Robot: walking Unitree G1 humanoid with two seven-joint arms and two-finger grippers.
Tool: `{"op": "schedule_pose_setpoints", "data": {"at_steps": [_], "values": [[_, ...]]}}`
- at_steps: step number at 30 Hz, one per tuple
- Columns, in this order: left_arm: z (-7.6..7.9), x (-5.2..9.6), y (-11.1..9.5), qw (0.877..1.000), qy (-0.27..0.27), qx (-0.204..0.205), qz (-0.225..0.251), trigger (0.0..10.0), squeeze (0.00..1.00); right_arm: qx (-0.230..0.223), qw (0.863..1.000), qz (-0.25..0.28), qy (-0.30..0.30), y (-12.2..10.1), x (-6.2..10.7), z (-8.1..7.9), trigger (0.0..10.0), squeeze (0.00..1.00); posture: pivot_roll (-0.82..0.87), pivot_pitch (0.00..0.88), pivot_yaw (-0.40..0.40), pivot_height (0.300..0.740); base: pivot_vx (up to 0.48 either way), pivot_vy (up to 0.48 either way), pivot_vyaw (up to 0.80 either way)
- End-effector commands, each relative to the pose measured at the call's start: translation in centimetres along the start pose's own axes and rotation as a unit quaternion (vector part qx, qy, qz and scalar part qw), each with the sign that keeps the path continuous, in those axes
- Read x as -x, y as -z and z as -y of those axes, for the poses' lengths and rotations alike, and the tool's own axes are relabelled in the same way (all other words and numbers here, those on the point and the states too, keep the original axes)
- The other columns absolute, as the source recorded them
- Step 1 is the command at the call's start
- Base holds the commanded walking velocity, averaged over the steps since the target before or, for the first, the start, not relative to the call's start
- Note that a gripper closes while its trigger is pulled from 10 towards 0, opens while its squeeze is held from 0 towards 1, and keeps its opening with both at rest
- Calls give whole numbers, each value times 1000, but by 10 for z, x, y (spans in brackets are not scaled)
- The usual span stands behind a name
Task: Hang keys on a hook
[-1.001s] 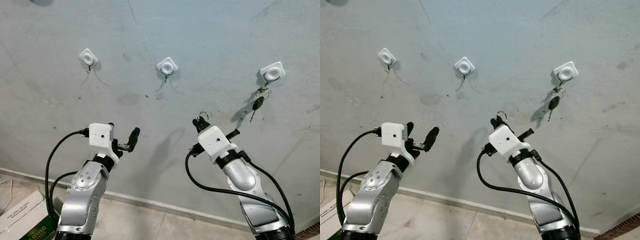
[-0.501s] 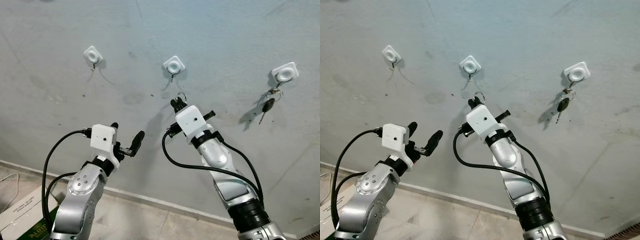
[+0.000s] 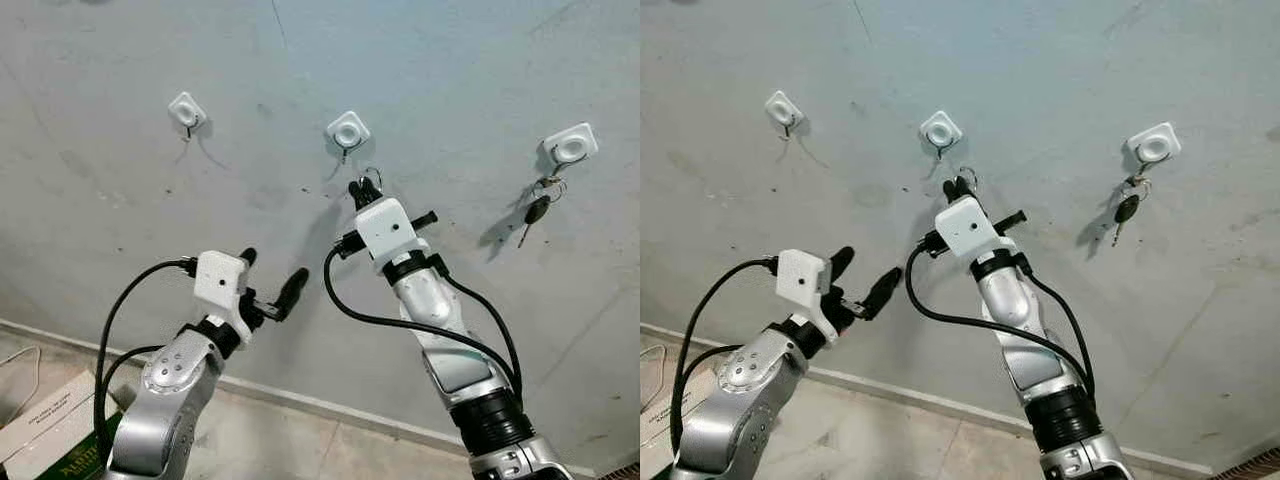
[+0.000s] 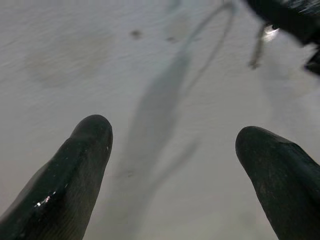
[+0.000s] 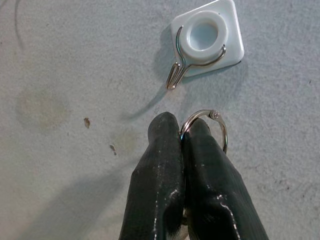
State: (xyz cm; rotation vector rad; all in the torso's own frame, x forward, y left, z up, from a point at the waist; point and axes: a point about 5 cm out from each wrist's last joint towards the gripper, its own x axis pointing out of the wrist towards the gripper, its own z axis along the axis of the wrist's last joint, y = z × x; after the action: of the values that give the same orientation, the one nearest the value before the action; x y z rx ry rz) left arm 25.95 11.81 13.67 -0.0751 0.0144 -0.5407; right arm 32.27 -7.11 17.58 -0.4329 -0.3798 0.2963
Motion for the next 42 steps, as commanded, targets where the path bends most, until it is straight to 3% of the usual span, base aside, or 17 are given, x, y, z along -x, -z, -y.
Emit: {"op": "schedule_pose_setpoints", "data": {"at_steps": [1, 6, 15, 26, 42], "values": [[3, 2, -4, 1000, 16, -9, 1, 10000, 0, -3, 1000, 22, 9, -9, -5, 1, 10000, 0, 79, 0, 67, 740, 0, 0, 0], [3, 6, -2, 1000, 16, -16, -4, 10000, 0, -6, 999, 32, 13, -14, -14, 3, 10000, 0, 87, 0, 66, 740, 0, 0, 0], [-2, 29, 5, 999, -9, -24, -27, 10000, 0, -4, 998, 55, 0, -23, -25, 3, 10000, 0, 112, 0, 45, 740, 0, 0, 0], [3, 26, 4, 999, -10, -23, -21, 10000, 0, -5, 996, 78, -29, -30, -23, -11, 10000, 0, 116, 0, 41, 740, 0, 0, 0], [5, 22, 4, 999, -3, -24, -23, 10000, 0, -8, 995, 56, -83, -15, -11, -32, 10000, 0, 106, 0, 41, 740, 0, 0, 0]]}}
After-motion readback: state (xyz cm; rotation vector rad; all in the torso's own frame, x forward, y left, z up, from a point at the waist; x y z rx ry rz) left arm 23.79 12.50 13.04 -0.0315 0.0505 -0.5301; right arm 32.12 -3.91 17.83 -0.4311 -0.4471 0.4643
